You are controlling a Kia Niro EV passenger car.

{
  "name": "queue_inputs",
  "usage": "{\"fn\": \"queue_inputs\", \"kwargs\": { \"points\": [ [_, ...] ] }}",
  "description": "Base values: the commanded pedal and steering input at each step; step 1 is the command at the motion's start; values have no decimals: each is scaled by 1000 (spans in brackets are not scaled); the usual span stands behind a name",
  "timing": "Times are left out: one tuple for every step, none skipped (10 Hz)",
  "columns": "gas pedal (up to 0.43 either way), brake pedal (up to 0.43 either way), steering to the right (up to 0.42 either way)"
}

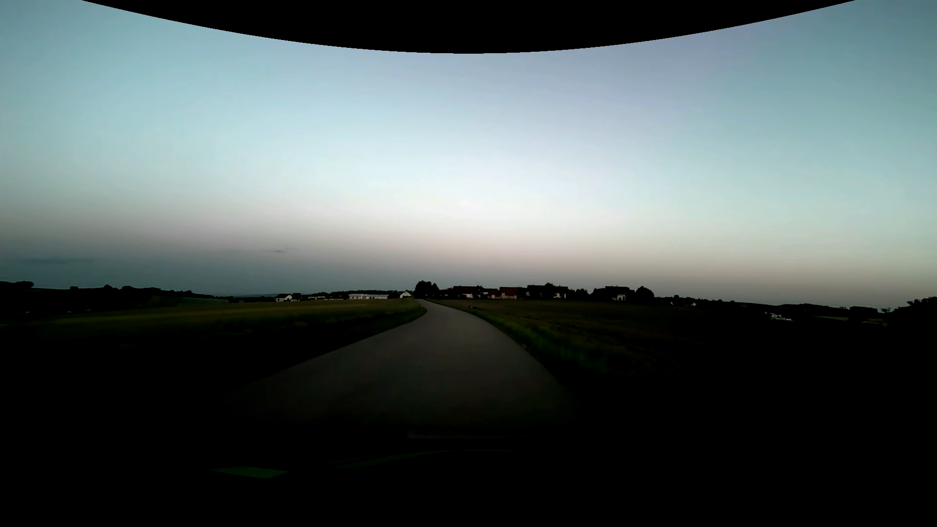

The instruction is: Follow the waypoints while adhering to traffic rules and regulations

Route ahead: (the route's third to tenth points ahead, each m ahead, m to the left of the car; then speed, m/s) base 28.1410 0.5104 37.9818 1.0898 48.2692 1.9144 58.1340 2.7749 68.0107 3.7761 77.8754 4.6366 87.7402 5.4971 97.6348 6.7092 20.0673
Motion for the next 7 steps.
{"fn": "queue_inputs", "kwargs": {
  "points": [
    [169,0,-8],
    [169,0,-8],
    [169,0,-8],
    [169,0,-8],
    [169,0,-8],
    [169,0,-8],
    [169,0,-8]
  ]
}}
